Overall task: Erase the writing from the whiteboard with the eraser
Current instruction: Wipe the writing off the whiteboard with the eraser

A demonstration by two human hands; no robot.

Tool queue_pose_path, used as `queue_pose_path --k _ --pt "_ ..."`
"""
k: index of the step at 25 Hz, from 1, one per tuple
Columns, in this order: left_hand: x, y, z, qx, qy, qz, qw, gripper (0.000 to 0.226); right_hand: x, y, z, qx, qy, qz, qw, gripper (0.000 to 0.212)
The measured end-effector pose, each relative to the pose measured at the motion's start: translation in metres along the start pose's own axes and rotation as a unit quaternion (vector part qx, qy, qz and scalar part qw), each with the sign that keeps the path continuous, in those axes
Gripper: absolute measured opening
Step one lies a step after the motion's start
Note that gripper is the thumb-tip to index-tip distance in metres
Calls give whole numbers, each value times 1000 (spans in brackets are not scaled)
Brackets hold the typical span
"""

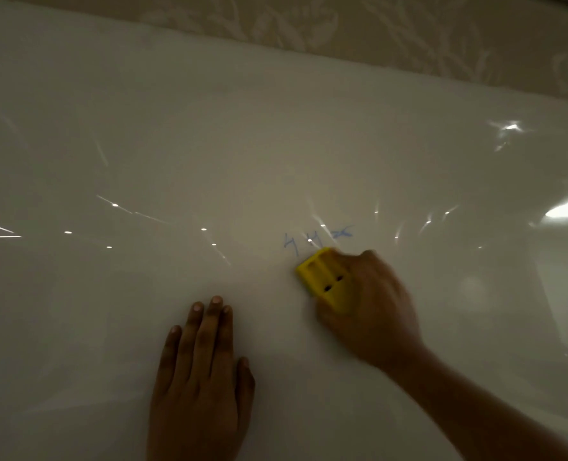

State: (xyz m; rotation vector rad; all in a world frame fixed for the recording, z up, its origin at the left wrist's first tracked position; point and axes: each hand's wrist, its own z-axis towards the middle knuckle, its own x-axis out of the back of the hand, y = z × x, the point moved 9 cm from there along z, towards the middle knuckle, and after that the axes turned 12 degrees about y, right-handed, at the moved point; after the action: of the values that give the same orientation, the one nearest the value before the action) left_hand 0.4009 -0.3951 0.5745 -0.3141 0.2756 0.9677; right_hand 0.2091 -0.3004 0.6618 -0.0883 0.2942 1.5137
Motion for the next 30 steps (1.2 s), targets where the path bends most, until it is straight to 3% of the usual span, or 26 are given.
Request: queue_pose_path --k 3,4,5,7,9,11,13,14,16,17,18,20,22,24,25,27,29,30 --pt "-1 0 1 -2 2 12 1000 58 21 92 32 -220 90 8 971 62" --pt "-2 0 0 0 2 16 1000 58 20 101 44 -250 93 14 964 63" --pt "-3 0 -1 1 1 19 1000 58 15 88 58 -221 88 9 971 60" --pt "-2 0 0 1 2 15 1000 58 2 13 74 -40 95 45 994 58" --pt "-2 -2 2 6 6 6 1000 57 -15 -55 44 92 71 103 988 64" --pt "0 -4 0 16 9 -1 1000 55 -23 -78 13 125 7 144 982 63" --pt "2 -4 0 23 7 -10 1000 56 -9 -54 10 150 19 127 980 58" --pt "2 -4 1 24 2 -14 1000 56 3 -25 22 101 68 107 987 55" --pt "0 -3 1 23 -8 -14 1000 56 18 64 58 -140 149 69 977 56" --pt "0 -2 1 21 -12 -14 1000 56 15 98 66 -248 145 55 956 62" --pt "1 0 1 18 -14 -18 1000 56 9 107 70 -280 132 33 950 66" --pt "0 -2 0 16 -13 -23 1000 56 -5 72 69 -195 109 47 974 65" --pt "0 -3 -3 19 -10 -28 999 56 -14 14 43 -8 53 92 994 60" --pt "2 -4 -4 22 -1 -34 999 55 -9 -11 5 132 -7 79 988 53" --pt "2 -4 -3 23 2 -35 999 55 -3 0 1 147 -10 57 987 52" --pt "2 -3 -4 21 -1 -39 999 55 17 57 24 5 37 6 999 54" --pt "1 -3 -4 21 -4 -35 999 56 27 108 43 -186 79 -20 979 56" --pt "0 -4 -5 22 -3 -33 999 56 23 107 44 -212 84 -10 974 57"
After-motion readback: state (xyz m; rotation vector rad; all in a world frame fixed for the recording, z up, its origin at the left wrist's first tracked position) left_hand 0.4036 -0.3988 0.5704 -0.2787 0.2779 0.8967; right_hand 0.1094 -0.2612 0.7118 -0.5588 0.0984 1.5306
